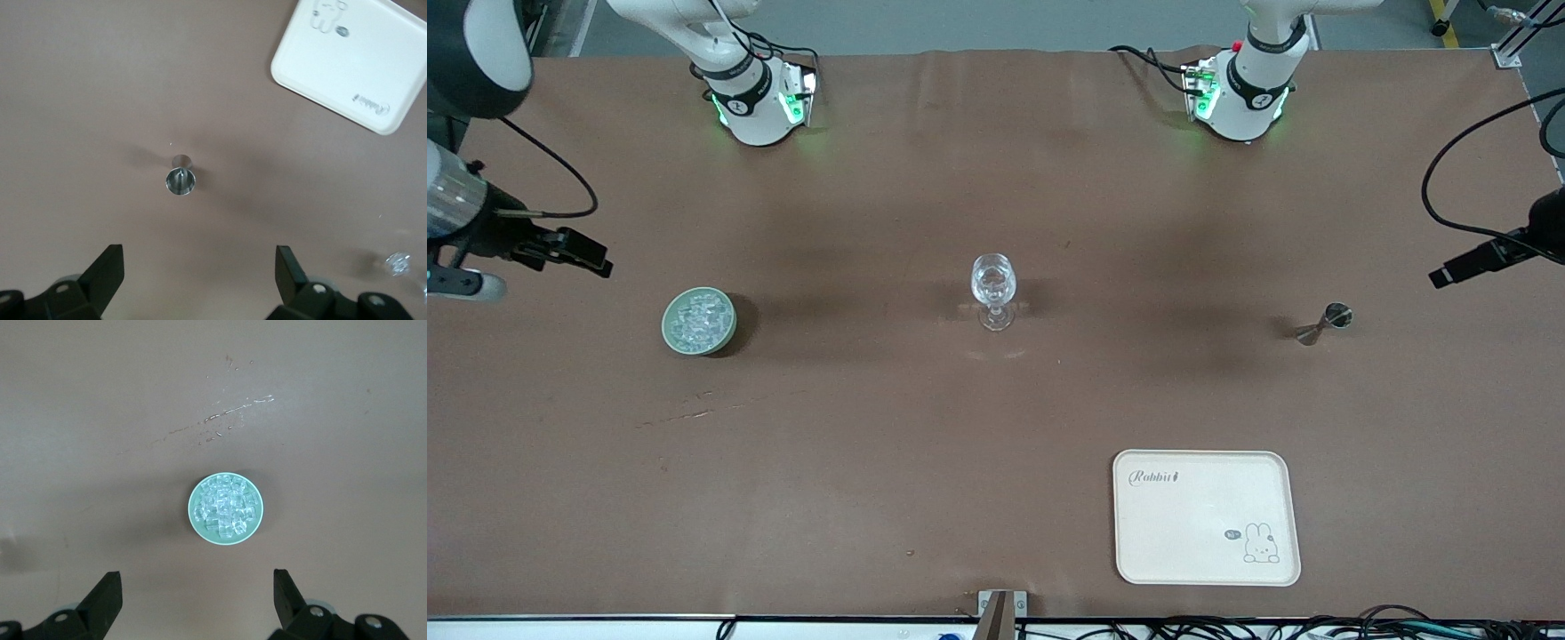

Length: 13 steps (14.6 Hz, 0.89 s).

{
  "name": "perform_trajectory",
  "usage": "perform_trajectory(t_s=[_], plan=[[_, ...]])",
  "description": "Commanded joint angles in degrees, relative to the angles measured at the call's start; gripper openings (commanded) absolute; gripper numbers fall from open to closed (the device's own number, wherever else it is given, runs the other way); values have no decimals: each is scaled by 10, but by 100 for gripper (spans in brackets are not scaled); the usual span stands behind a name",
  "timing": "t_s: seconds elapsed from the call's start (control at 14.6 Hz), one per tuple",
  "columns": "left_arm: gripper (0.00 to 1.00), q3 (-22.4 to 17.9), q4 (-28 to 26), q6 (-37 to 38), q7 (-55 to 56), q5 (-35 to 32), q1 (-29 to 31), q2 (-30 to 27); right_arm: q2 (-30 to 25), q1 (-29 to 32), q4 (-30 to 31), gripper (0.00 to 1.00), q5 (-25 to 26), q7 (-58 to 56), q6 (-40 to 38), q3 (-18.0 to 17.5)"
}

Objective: Pour wine and add ice with both arms
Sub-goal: 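Reach the right gripper to the ice bowl while the left gripper reaches the jigger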

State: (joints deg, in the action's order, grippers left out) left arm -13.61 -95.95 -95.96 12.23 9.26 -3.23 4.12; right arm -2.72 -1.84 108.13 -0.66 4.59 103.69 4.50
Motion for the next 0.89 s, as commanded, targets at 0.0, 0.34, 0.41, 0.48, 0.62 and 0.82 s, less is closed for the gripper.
perform_trajectory(t_s=[0.0, 0.34, 0.41, 0.48, 0.62, 0.82], plan=[[100, -33, 13, 10, 20, 16, -3, 26, -40, 4, 109, 100, 13, -5, 77, -5], [100, -116, 16, 24, 92, 104, -5, 98, -37, 10, 226, 100, 14, -7, 208, -4], [100, -119, 19, 24, 114, 108, -4, 113, -37, 10, 247, 100, 14, -7, 234, -4], [100, -121, 23, 24, 137, 116, -4, 127, -35, 11, 260, 100, 14, -8, 252, -4], [100, -139, 27, 24, 157, 156, -4, 155, -19, 11, 260, 100, 31, -9, 263, -5], [100, -179, 26, 25, 162, 227, -4, 199, 7, 16, 281, 100, 64, -9, 321, -5]])
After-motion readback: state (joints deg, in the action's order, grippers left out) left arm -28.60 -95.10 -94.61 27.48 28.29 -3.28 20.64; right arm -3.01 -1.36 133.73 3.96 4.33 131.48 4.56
